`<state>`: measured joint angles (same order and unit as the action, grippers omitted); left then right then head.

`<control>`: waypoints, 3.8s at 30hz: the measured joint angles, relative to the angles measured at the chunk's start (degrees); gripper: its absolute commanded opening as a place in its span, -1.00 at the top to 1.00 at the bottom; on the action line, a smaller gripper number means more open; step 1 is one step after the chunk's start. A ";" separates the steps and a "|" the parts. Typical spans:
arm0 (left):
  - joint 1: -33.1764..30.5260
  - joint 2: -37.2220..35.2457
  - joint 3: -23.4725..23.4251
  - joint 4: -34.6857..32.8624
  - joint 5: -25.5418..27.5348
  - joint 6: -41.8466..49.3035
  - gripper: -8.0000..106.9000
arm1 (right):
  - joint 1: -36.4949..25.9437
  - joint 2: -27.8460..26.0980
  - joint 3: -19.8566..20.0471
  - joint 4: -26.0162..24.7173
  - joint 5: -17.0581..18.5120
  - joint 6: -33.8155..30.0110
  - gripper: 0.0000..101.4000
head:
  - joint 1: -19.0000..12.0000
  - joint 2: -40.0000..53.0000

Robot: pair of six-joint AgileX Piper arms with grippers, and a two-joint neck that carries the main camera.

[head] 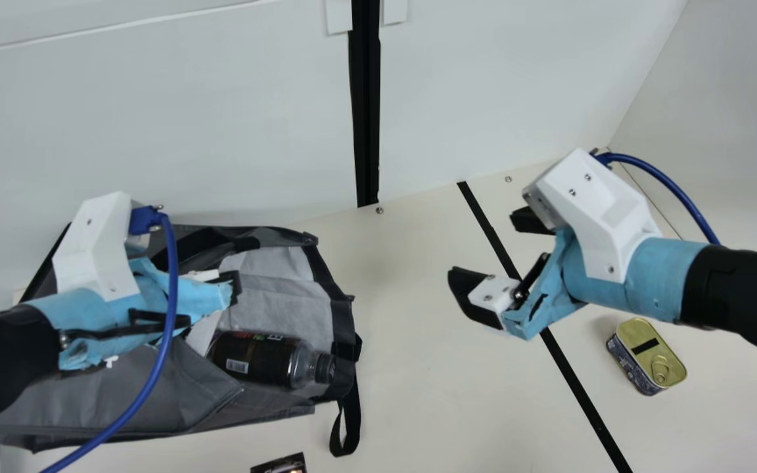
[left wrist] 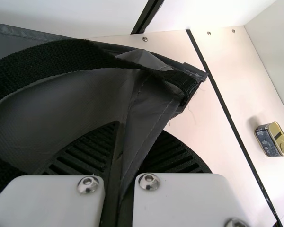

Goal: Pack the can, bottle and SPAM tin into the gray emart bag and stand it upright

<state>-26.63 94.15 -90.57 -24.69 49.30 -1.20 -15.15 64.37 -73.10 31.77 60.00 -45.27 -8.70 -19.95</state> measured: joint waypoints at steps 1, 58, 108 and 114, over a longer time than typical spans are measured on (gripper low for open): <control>0.00 0.00 0.00 0.00 0.00 0.00 1.00 | -0.22 -0.42 0.05 -0.58 -0.10 0.61 -0.87 | 0.00 0.00; 0.00 0.00 0.00 0.00 0.00 0.00 1.00 | -9.92 -13.54 -3.05 -29.95 9.92 32.70 -0.87 | 0.00 0.09; 0.00 0.00 0.00 0.00 0.00 0.00 1.00 | -21.47 -14.62 3.93 -26.93 9.90 33.53 -0.87 | 0.09 0.09; 0.00 0.00 0.00 0.00 0.00 0.00 1.00 | -20.92 -14.69 4.05 -26.93 9.90 33.52 -0.87 | 0.00 0.00</control>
<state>-26.63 94.15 -90.57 -24.69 49.30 -1.20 -36.08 49.68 -69.05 4.84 69.90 -11.75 -8.70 -19.95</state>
